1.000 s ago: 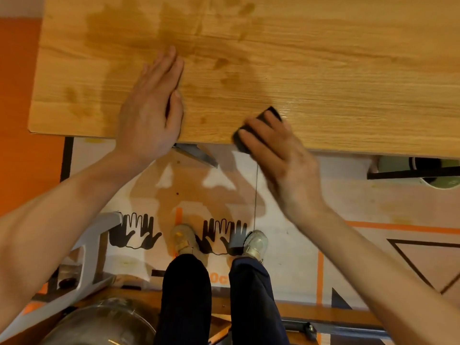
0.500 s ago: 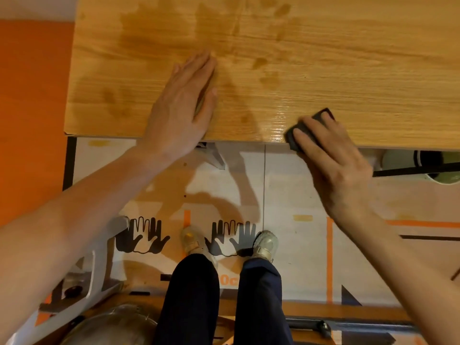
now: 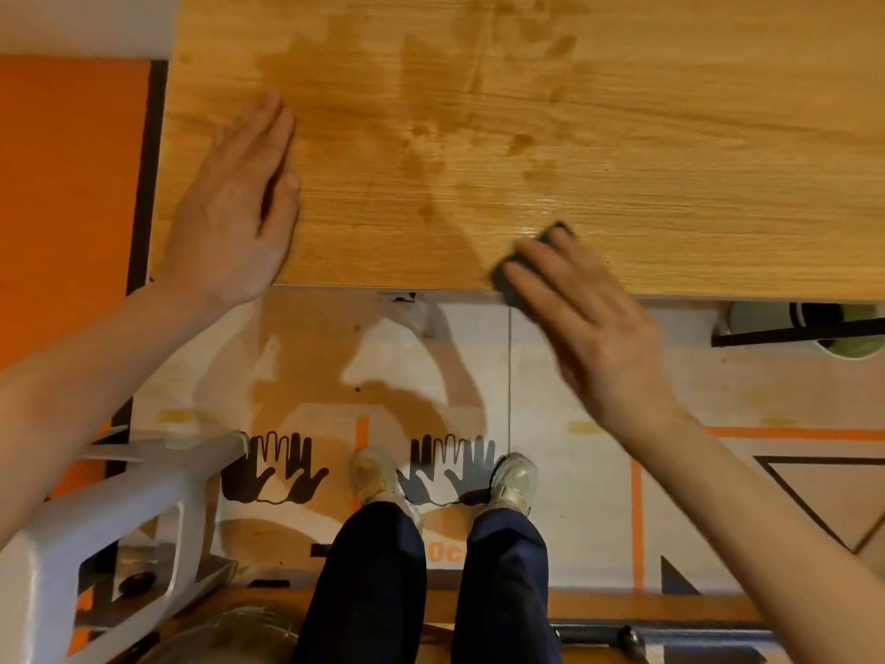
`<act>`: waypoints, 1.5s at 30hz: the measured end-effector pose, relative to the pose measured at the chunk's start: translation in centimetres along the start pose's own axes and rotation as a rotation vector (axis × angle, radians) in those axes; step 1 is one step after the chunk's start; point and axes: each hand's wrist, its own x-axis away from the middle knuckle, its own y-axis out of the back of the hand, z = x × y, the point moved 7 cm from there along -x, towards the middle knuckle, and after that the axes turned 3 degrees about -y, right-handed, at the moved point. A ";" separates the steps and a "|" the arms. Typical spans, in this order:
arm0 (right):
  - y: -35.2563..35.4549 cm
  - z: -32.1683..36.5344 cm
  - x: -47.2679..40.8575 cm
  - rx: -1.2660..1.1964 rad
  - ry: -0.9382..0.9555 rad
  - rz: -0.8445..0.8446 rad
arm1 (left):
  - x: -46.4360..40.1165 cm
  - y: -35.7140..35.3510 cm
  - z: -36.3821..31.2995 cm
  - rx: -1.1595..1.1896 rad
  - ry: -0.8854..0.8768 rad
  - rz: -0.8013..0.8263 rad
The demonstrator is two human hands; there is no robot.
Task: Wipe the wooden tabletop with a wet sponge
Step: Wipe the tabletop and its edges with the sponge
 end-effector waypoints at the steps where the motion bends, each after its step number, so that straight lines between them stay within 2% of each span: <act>1: 1.1 -1.7 1.0 0.009 -0.082 0.016 | 0.0 0.0 0.1 0.004 -0.003 -0.008; 5: 1.5 -2.1 0.6 -0.052 -0.290 0.057 | -0.2 0.2 0.2 0.021 -0.006 -0.015; 10: 0.5 -2.4 -3.5 -0.116 -0.329 0.170 | -0.2 0.1 0.1 0.032 0.000 -0.010; 14: 0.1 -5.5 -9.8 -0.056 -0.477 0.131 | -0.1 0.0 0.3 0.030 0.000 -0.008; 16: -0.1 -4.9 -10.1 -0.038 -0.556 0.110 | -0.1 0.0 0.4 0.024 0.002 -0.003; 18: -0.2 -1.8 -7.5 -0.015 -0.543 0.116 | 0.0 0.1 0.3 0.029 0.005 -0.001; 21: -0.4 2.9 -3.2 -0.043 -0.424 0.171 | -0.2 0.2 0.1 0.039 0.004 0.011; 24: -1.2 2.0 -5.7 -0.033 -0.420 0.220 | -0.1 0.1 0.2 0.035 0.002 0.016; 28: -2.6 -0.9 -11.5 0.070 -0.583 0.188 | 0.0 0.0 0.2 0.021 -0.002 0.027; 32: -2.6 4.3 -7.5 -0.020 -0.553 0.095 | -0.2 0.3 -0.1 0.031 -0.013 0.034; 34: -2.5 7.0 -4.7 -0.065 -0.504 0.118 | -0.2 0.2 -0.2 0.031 -0.009 0.047; 37: -3.3 6.2 -7.0 -0.115 -0.485 0.180 | -0.2 0.2 -0.1 0.032 -0.007 0.053; 41: -4.1 3.6 -13.8 -0.083 -0.535 0.121 | -0.1 0.0 -0.2 0.025 -0.013 0.048; 45: -4.0 7.2 -9.9 -0.124 -0.567 0.082 | -0.3 -0.1 -0.2 0.040 -0.008 0.064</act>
